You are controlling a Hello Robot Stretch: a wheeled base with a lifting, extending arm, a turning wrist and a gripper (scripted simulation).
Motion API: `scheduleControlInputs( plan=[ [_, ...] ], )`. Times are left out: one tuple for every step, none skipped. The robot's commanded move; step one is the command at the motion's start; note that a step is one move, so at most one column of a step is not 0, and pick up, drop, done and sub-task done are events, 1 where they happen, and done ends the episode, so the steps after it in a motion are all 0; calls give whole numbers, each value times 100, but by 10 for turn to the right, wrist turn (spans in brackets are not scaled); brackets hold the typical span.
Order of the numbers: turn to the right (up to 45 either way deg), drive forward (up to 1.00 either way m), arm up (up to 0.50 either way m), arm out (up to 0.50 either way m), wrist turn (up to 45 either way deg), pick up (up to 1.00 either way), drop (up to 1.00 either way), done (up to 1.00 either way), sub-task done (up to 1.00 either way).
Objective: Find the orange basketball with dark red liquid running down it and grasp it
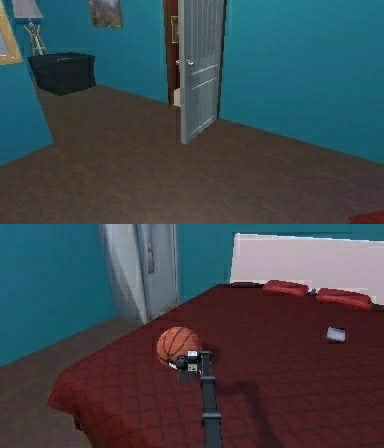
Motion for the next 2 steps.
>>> scheduleControlInputs(
  plan=[
    [0, 0, 0, 0, 0, 100, 0, 0, 0],
    [0, 0, 10, 0, 0, 0, 0, 0, 0]
  ],
)
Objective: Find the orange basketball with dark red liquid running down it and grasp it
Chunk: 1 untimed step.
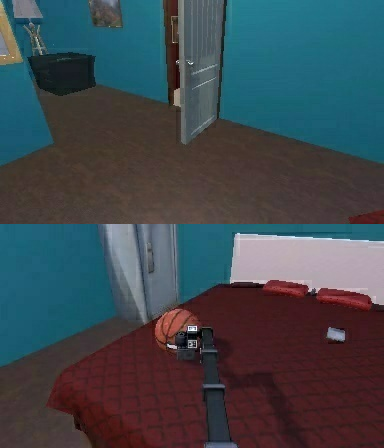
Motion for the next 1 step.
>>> scheduleControlInputs(
  plan=[
    [0, 0, 0, 0, 0, 0, 0, 100, 0]
  ],
)
